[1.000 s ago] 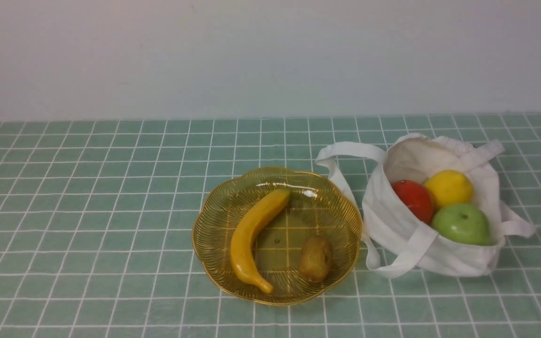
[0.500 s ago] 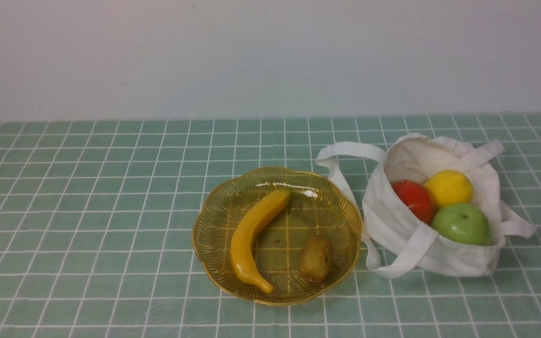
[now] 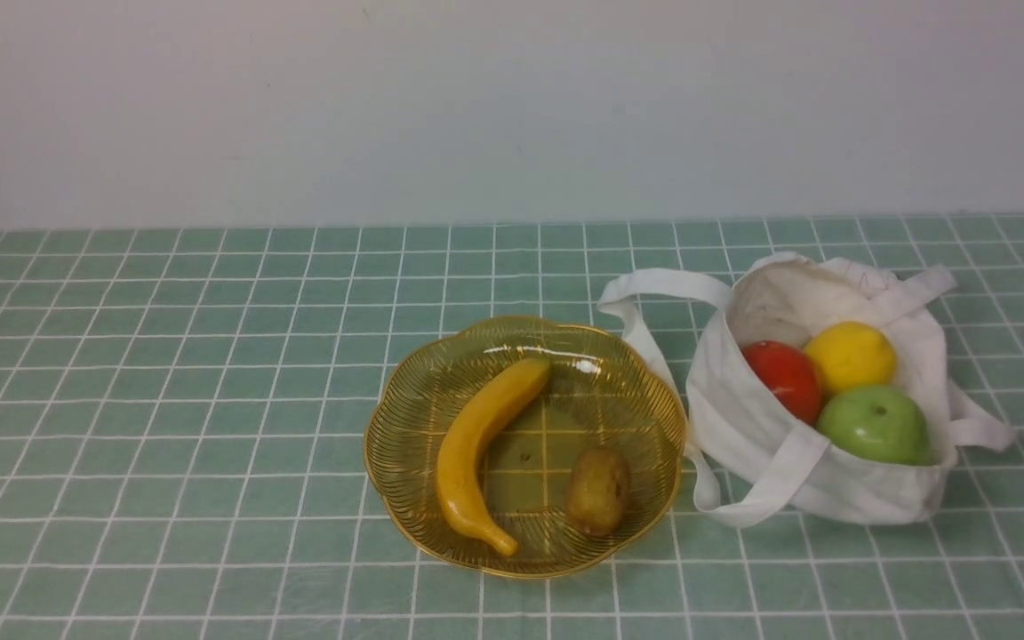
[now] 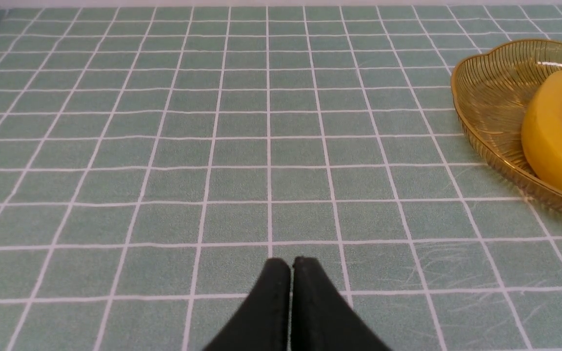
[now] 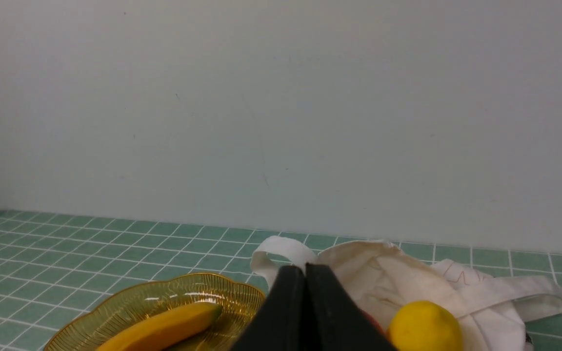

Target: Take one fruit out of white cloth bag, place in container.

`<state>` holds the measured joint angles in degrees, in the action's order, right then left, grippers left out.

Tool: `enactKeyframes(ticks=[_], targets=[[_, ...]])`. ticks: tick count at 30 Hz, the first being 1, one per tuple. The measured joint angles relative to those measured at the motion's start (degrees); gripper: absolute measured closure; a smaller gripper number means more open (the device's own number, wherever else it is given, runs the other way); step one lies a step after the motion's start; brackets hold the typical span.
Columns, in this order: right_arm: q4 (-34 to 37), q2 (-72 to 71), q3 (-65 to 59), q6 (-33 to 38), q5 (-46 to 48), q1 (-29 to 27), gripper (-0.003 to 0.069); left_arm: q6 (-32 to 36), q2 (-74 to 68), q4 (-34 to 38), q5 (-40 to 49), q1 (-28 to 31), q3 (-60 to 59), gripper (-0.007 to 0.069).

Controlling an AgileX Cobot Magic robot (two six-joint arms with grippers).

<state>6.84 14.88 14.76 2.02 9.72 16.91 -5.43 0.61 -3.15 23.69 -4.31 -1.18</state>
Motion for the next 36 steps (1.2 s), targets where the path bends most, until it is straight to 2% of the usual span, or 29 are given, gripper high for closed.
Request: enactKeyframes(ticks=[12, 16, 21, 24, 28, 36], targets=[[-1.96, -4.00, -4.82, 0.11, 0.14, -1.02, 0.0673, 0.00, 0.00, 0.00, 0.00, 0.00, 0.00, 0.0632], [-3.05, -9.95, -11.07, -0.07, 1.10, -5.38, 0.0673, 0.00, 0.00, 0.00, 0.00, 0.00, 0.00, 0.0632], [-3.47, -15.29, -16.32, -0.09, 4.51, -13.64, 0.0673, 0.00, 0.00, 0.00, 0.00, 0.00, 0.00, 0.0632], [-3.66, -15.31, -16.43, -0.09, 5.86, -15.39, 0.0673, 0.00, 0.00, 0.00, 0.00, 0.00, 0.00, 0.0632], [-4.21, -15.31, -16.38, -0.09, 10.20, -15.82, 0.0674, 0.00, 0.00, 0.00, 0.00, 0.00, 0.00, 0.0632], [-4.51, -15.31, -16.31, -0.09, 10.77, -14.24, 0.0674, 0.00, 0.00, 0.00, 0.00, 0.00, 0.00, 0.0632]])
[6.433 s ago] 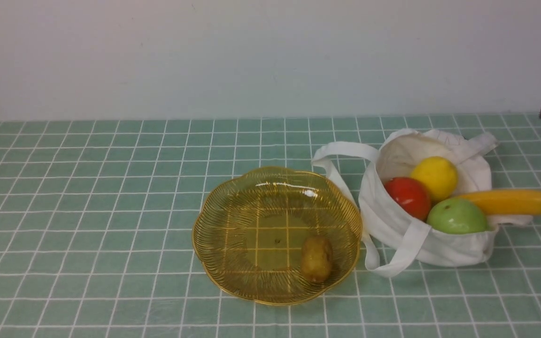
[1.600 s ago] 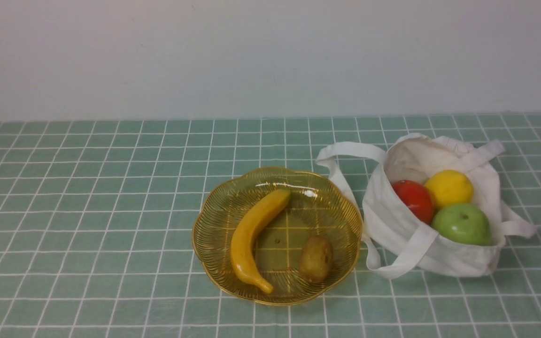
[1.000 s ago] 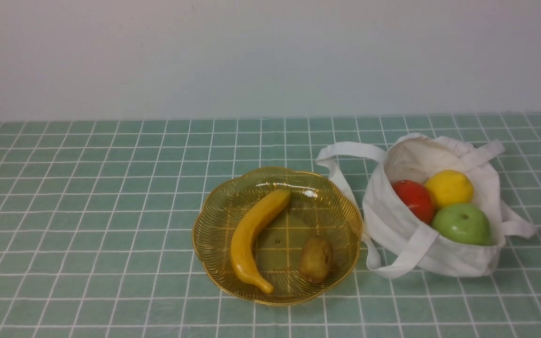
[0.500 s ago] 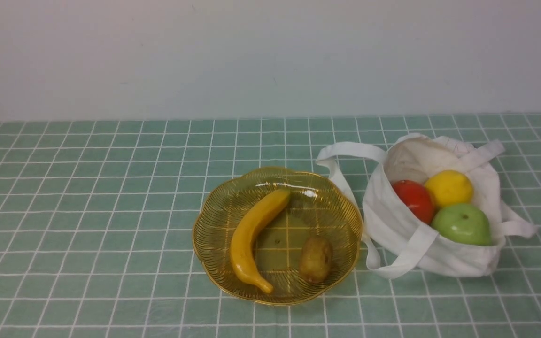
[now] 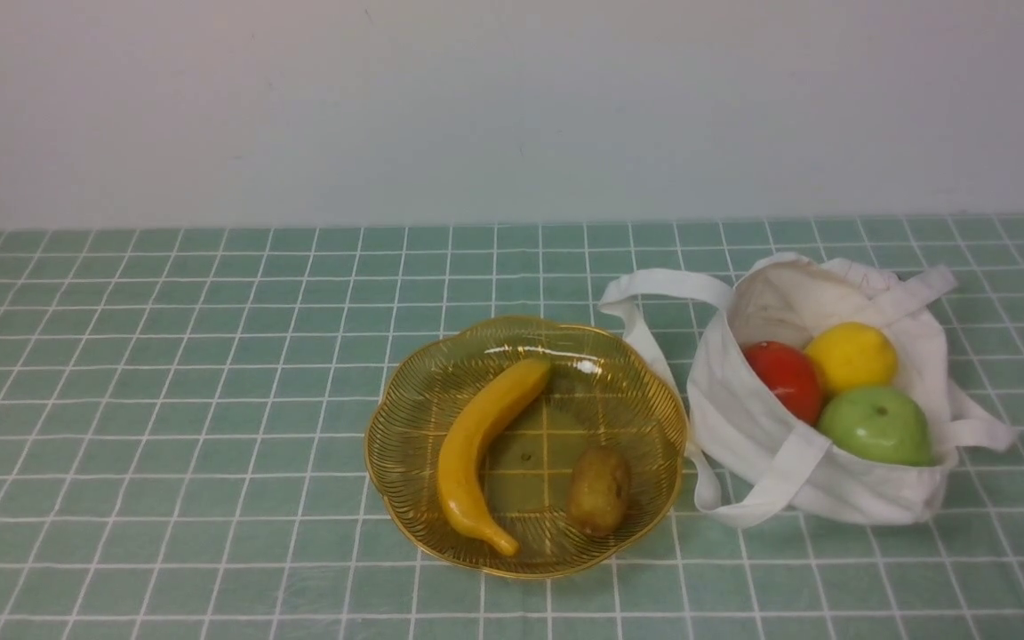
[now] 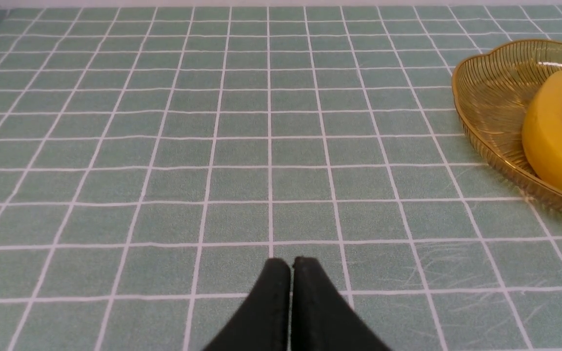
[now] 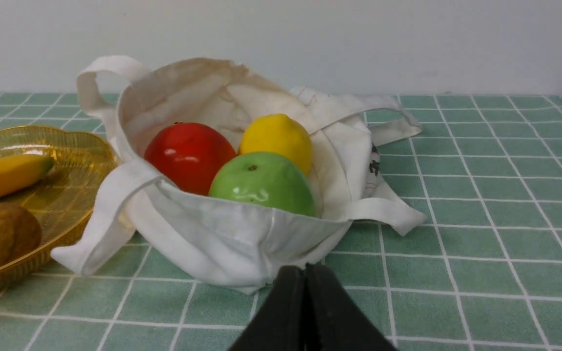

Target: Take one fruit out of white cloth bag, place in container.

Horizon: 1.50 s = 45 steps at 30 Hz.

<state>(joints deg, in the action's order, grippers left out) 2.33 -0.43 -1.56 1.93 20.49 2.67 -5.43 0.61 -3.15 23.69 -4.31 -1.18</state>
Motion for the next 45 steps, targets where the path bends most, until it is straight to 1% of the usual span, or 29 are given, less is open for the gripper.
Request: enactKeyframes(ticks=[4, 45], targets=[[-0.22, 0.00, 0.05, 0.00, 0.13, 1.76, 0.0674, 0.00, 0.00, 0.00, 0.00, 0.00, 0.00, 0.0632], [-0.43, 0.00, 0.11, -0.05, 0.36, 1.83, 0.0674, 0.00, 0.00, 0.00, 0.00, 0.00, 0.00, 0.0632]])
